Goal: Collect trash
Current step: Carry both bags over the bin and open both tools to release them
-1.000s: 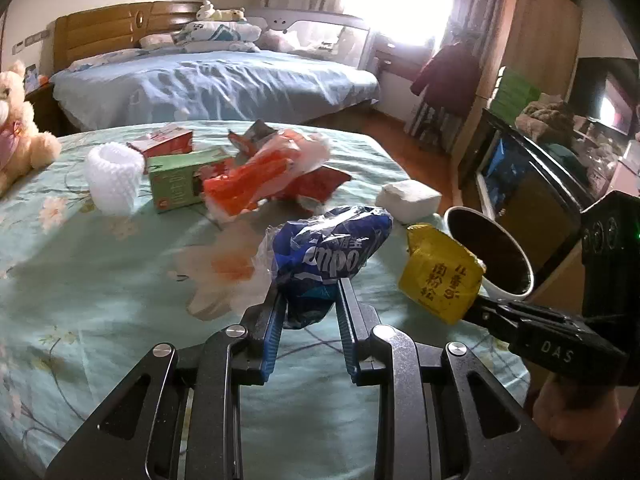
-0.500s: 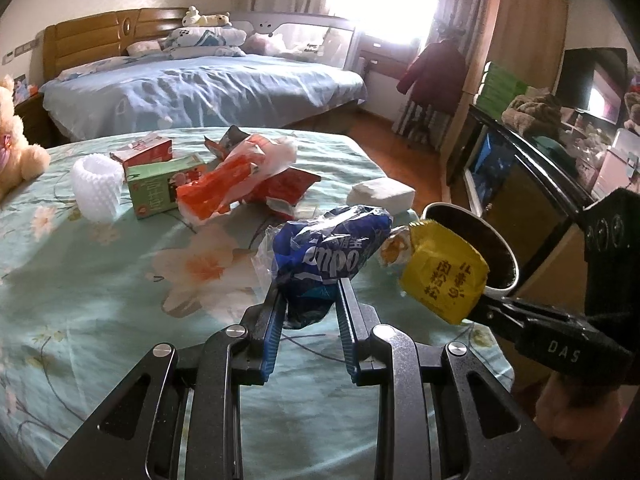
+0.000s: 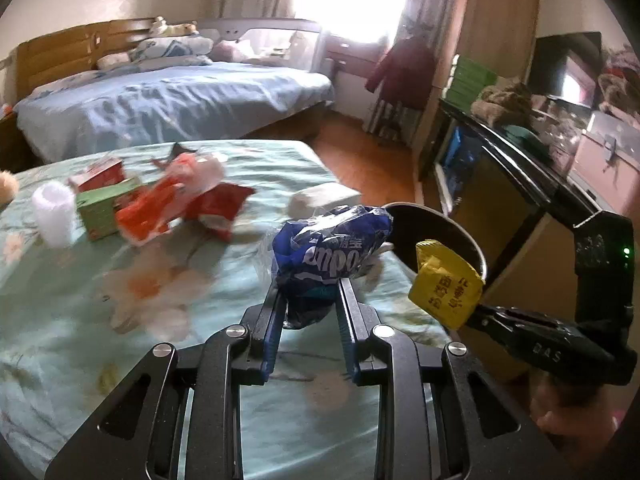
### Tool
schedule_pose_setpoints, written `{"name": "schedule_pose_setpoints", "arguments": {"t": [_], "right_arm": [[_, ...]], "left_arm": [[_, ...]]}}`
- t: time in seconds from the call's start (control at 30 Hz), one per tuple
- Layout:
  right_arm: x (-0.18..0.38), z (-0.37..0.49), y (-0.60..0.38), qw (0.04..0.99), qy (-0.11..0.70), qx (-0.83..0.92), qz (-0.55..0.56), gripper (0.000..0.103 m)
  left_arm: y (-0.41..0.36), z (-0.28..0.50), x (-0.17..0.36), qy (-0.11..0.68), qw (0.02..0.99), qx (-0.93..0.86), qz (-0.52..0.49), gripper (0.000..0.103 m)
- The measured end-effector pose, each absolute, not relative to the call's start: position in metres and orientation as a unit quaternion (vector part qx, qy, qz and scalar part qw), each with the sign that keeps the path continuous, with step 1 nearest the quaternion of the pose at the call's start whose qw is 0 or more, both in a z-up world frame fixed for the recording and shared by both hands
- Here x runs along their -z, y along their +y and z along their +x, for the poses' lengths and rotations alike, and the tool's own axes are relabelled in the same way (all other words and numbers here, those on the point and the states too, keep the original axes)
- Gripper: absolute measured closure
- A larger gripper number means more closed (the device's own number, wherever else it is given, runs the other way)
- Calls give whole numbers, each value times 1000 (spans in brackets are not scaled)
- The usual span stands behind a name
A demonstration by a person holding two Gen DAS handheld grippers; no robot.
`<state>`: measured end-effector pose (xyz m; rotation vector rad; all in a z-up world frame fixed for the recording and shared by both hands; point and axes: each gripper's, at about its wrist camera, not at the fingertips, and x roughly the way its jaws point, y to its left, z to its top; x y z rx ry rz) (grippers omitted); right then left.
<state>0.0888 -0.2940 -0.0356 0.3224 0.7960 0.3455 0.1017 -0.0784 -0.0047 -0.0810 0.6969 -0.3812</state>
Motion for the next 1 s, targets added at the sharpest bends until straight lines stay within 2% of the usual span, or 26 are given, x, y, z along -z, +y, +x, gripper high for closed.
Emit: {"name": "schedule_pose_setpoints", "arguments": {"t": [0.6, 1.0], "right_arm": [[35, 102, -372, 906, 369, -91, 184, 102], [50, 135, -395, 900, 391, -62, 182, 102]], "left_arm": [[-164, 118, 4, 342, 906, 250, 10, 79], [-207, 140, 8, 348, 896, 273, 32, 79]]}}
